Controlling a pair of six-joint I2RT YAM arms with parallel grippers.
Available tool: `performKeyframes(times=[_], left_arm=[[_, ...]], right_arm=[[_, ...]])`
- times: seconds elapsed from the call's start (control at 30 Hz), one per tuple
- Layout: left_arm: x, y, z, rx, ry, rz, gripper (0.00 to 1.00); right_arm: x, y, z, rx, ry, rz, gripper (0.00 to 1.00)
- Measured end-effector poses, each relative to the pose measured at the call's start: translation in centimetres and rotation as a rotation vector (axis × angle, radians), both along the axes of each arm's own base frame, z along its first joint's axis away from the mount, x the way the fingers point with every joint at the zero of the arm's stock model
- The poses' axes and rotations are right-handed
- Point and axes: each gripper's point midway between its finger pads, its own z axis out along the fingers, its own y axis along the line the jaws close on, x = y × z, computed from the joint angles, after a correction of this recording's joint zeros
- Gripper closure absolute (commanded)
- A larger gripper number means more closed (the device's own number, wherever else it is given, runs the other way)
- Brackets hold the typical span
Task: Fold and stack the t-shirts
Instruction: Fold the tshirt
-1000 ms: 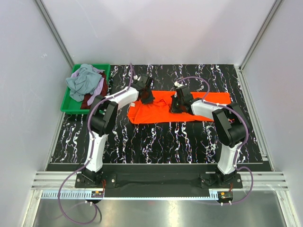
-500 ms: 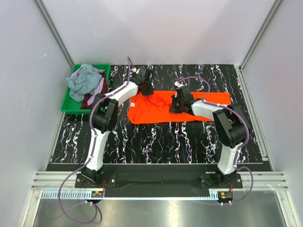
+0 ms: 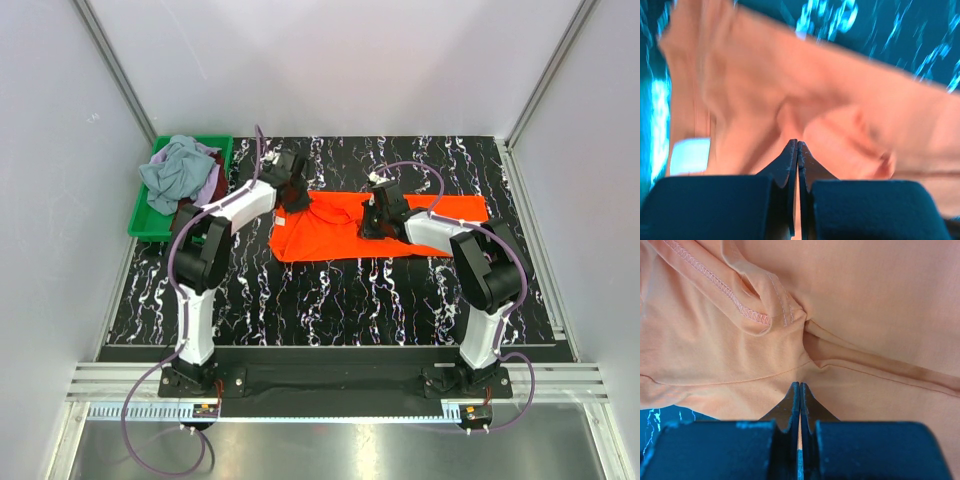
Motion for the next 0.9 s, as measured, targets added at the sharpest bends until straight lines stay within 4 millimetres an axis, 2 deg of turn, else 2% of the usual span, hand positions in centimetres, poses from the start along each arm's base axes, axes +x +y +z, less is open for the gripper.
performKeyframes(times=[0.07,0.2,0.33,0.6,0.9], left_arm=[[-1.3,-0.3,-0.5,0.009,0.018,-0.017,1.00],[-2.0,-1.5,-1.0,0.004,0.027,-0.041,1.00],[-1.7,-2.2,-1.3,-0.011,0.021,-0.042,1.00],[-2.0,-2.0,-4.0,0.009,0.080,-0.022,1.00],[-0.9,-2.8,-4.0,-0.010,0.060,-0.013,1.00]], right_arm=[[0.0,0.0,0.0,0.000,0.000,0.000,1.00],[0.0,0.0,0.3,0.003,-0.005,0.000,1.00],[0.1,0.0,0.5,0.005,-0.010,0.000,1.00],[0.1,0.0,0.6,0.005,-0.012,0.000,1.00],[0.1,0.0,0.9,0.007,-0.019,0.001,1.00]])
